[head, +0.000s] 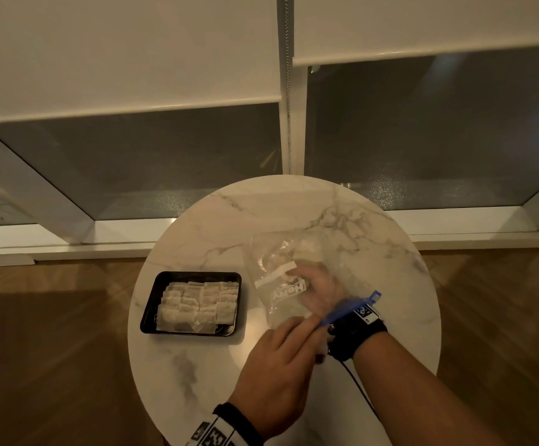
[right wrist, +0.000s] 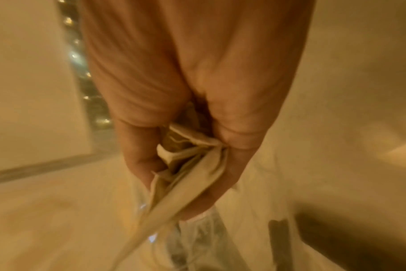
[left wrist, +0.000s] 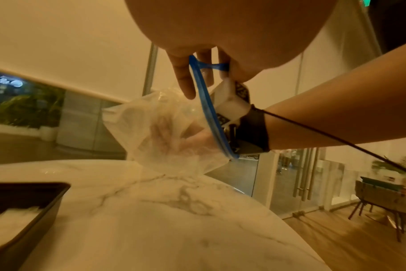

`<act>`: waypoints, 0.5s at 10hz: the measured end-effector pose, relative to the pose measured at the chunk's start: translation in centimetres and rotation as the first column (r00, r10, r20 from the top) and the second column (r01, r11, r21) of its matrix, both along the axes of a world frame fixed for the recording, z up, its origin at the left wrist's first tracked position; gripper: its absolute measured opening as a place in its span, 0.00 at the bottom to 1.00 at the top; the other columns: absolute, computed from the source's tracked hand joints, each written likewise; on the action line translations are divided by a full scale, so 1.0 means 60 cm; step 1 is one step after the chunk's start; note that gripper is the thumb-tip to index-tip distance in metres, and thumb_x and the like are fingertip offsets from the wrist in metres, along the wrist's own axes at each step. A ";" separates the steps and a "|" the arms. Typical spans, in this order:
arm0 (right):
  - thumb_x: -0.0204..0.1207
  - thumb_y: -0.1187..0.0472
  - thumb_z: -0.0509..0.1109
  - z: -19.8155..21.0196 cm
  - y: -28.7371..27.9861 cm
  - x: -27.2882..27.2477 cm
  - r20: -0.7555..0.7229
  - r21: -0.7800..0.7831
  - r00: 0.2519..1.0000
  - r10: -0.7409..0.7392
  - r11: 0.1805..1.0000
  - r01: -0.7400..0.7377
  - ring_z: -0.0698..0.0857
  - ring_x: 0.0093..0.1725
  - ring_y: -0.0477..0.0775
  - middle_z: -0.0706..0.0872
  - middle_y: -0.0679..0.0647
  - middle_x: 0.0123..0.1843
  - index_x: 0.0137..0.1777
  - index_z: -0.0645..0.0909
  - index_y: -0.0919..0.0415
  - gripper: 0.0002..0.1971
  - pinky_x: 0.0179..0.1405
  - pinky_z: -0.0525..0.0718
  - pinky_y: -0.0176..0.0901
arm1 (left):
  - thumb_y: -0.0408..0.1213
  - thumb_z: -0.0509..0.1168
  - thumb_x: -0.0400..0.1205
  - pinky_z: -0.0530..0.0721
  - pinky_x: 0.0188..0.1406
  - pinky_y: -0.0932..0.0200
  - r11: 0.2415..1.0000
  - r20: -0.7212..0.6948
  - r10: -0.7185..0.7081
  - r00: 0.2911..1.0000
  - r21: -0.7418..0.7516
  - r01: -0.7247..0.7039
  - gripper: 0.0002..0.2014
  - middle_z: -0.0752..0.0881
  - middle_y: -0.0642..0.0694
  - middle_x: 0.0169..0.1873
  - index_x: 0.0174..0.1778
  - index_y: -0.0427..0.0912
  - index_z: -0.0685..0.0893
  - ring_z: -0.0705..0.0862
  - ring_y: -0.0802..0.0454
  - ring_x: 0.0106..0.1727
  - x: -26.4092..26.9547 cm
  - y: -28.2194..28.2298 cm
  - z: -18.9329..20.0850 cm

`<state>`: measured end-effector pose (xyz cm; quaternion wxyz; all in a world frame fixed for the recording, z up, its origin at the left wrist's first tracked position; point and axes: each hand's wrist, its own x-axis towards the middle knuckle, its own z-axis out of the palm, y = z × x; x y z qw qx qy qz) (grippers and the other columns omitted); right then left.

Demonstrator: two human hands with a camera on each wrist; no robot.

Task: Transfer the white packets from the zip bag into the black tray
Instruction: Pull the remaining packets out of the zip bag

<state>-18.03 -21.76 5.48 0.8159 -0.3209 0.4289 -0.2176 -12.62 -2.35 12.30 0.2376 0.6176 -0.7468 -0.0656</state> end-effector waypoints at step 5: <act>0.66 0.72 0.79 0.074 0.102 -0.058 -0.159 -0.340 0.984 0.082 0.931 -0.133 0.91 0.53 0.58 0.93 0.57 0.51 0.56 0.88 0.60 0.17 0.54 0.90 0.55 | 0.56 0.43 0.89 0.61 0.82 0.65 0.947 -0.487 0.319 0.813 0.186 -0.260 0.28 0.66 0.61 0.82 0.83 0.49 0.68 0.62 0.65 0.83 0.065 -0.051 -0.026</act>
